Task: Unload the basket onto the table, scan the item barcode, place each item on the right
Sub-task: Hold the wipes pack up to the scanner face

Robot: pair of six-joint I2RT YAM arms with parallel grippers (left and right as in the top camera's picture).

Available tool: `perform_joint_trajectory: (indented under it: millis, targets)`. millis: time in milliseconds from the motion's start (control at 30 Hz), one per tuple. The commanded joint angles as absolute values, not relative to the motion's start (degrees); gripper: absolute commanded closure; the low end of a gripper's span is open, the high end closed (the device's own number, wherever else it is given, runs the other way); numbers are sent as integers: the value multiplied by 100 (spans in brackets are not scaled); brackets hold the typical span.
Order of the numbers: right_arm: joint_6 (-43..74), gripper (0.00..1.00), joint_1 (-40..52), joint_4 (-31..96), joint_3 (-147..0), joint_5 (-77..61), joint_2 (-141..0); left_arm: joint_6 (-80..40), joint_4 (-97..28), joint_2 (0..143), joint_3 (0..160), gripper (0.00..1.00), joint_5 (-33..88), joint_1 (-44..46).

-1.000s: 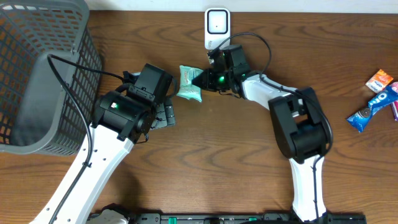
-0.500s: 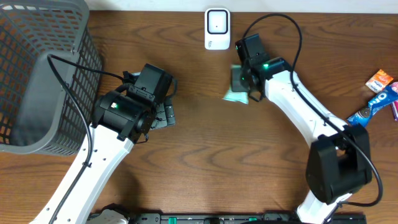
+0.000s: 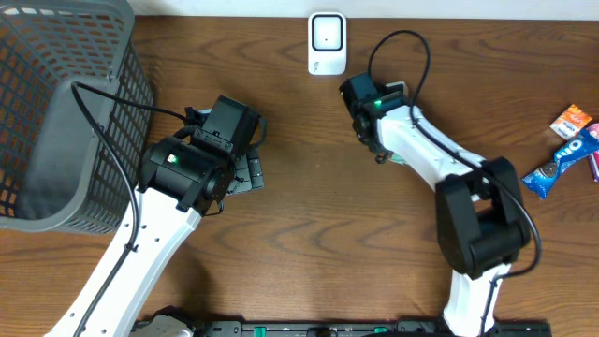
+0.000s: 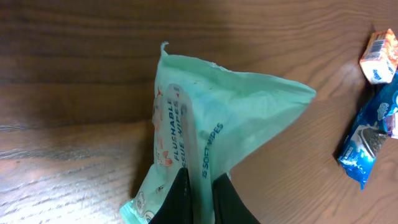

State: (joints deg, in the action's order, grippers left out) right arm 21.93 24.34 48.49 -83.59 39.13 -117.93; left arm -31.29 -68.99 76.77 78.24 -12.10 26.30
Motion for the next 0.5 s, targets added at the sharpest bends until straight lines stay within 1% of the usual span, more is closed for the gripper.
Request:
perform_joint_trajectory:
  millis: [0,67,200,233,267,333,367,400,467]
  targets:
    - [2311,98,2569,4779,-8368,4254,-12099,-3138,-6917,7717,7815,2,-1221,2611]
    - [2314,91,2670,4744,-8368,4206,-12202,-3138,-6917,7717,7815,2,-1221,2611]
    - [2311,83,2998,4584,-8453,3907,-12173,-3138,-6917,7717,7815,2,-1219,2611]
    - [2311,80,3063,4541,-8499,3839,-12173,-3138,-6917,7717,7815,2,-1221,2611]
    - [2307,74,3162,4499,-8589,3710,-12173,-3138,-6917,7717,7815,2,-1221,2611]
    - [2235,70,3317,4394,-8739,3463,-12173,-3138,-6917,7717,7815,2,-1221,2611]
    - [2139,67,3385,4318,-8801,3330,-12173,-3138,-6917,7717,7815,2,-1221,2611]
    - [2069,60,3452,4283,-8882,3234,-12173,-3138,-6917,7717,7815,2,-1221,2611]
    - [2075,37,3524,4283,-9024,3173,-12173,-3138,-6917,7717,7815,2,-1221,2611]
